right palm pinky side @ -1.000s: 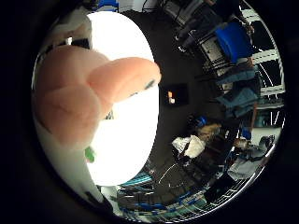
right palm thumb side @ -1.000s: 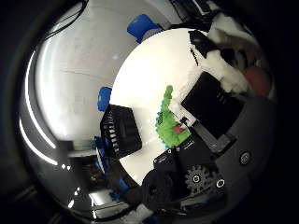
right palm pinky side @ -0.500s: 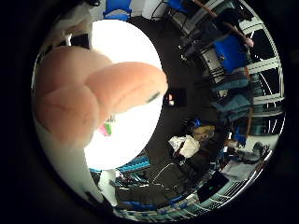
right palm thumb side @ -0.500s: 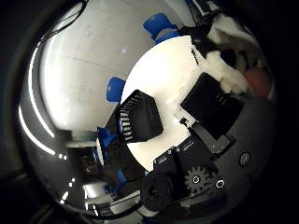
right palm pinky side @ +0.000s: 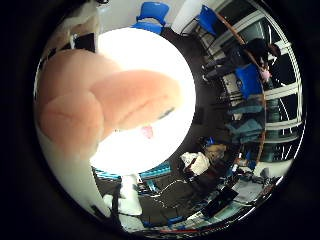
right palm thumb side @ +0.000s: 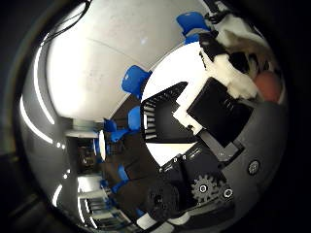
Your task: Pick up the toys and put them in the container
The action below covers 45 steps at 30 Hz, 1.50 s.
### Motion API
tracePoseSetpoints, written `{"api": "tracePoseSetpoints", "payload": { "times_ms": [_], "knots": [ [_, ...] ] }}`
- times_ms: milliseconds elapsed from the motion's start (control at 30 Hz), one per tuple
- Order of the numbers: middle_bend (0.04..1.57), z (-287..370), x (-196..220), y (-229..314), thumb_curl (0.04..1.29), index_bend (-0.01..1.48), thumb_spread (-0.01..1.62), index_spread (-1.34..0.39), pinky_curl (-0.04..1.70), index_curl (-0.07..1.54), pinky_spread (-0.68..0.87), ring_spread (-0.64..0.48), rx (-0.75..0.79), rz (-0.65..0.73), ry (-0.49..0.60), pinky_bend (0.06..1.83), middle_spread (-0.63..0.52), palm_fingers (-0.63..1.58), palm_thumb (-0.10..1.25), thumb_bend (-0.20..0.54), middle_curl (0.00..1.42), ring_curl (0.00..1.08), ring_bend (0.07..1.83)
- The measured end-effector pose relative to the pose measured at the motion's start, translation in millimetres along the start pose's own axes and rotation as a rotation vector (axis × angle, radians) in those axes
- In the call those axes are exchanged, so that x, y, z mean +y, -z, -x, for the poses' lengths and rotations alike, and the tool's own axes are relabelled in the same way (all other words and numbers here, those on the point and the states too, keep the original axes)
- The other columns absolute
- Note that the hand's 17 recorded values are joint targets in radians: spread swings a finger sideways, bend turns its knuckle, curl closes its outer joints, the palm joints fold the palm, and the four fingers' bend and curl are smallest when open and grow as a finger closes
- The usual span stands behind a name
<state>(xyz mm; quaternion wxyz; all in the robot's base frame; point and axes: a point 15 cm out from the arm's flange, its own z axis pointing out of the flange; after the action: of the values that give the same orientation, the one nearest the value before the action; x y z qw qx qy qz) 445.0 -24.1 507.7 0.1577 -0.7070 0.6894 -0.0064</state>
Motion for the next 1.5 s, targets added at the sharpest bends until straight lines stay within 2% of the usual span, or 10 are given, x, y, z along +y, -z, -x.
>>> {"api": "tracePoseSetpoints", "payload": {
  "times_ms": [367,633,767,867,1000,1033,1067,1133,1233,1500],
  "knots": [
    [1.32,149,-22,-63,0.86,1.13,0.74,-0.20,1.05,0.81,-0.21,-0.22,-0.076,0.038,0.119,1.18,-0.13,1.11,0.99,-0.019,0.76,0.76,1.35],
    [1.31,168,-20,-84,0.86,1.13,0.74,-0.21,1.06,0.82,-0.21,-0.22,-0.081,0.077,0.133,1.18,-0.13,1.11,0.98,-0.021,0.76,0.76,1.35],
    [1.32,167,-17,-87,0.83,1.07,0.80,-0.21,1.05,0.82,-0.22,-0.22,-0.081,0.092,0.133,1.17,-0.13,1.10,0.89,-0.036,0.76,0.76,1.35],
    [1.25,167,-17,-87,0.77,0.89,0.90,-0.22,0.96,0.78,-0.28,-0.23,-0.079,0.095,0.141,1.10,-0.14,1.06,0.79,-0.042,0.71,0.71,1.32],
    [1.07,159,-17,-82,0.69,0.46,1.00,-0.29,0.81,0.71,-0.46,-0.26,-0.068,0.085,0.146,1.02,-0.18,0.77,0.76,-0.020,0.64,0.62,1.24],
    [1.04,156,-17,-82,0.66,0.45,1.04,-0.32,0.81,0.71,-0.39,-0.25,-0.066,0.086,0.150,0.86,-0.19,0.43,0.75,-0.019,0.63,0.61,1.17],
    [1.00,153,-16,-82,0.62,0.50,1.09,-0.37,0.77,0.68,-0.18,-0.20,-0.064,0.090,0.159,0.66,-0.20,0.20,0.75,-0.021,0.60,0.56,1.01],
    [0.85,146,-12,-84,0.57,0.52,1.13,-0.41,0.66,0.63,0.10,-0.07,-0.060,0.111,0.196,0.55,-0.16,0.05,0.72,-0.027,0.53,0.46,0.83],
    [0.62,131,-1,-89,0.50,0.39,1.14,-0.42,0.54,0.51,0.36,0.10,-0.051,0.171,0.268,0.49,-0.09,-0.02,0.67,-0.029,0.42,0.35,0.63],
    [0.40,73,24,-83,0.38,0.24,1.11,-0.42,0.40,0.40,0.43,0.19,-0.043,0.284,0.346,0.33,-0.02,0.03,0.60,-0.028,0.33,0.24,0.35]
  ]
}}
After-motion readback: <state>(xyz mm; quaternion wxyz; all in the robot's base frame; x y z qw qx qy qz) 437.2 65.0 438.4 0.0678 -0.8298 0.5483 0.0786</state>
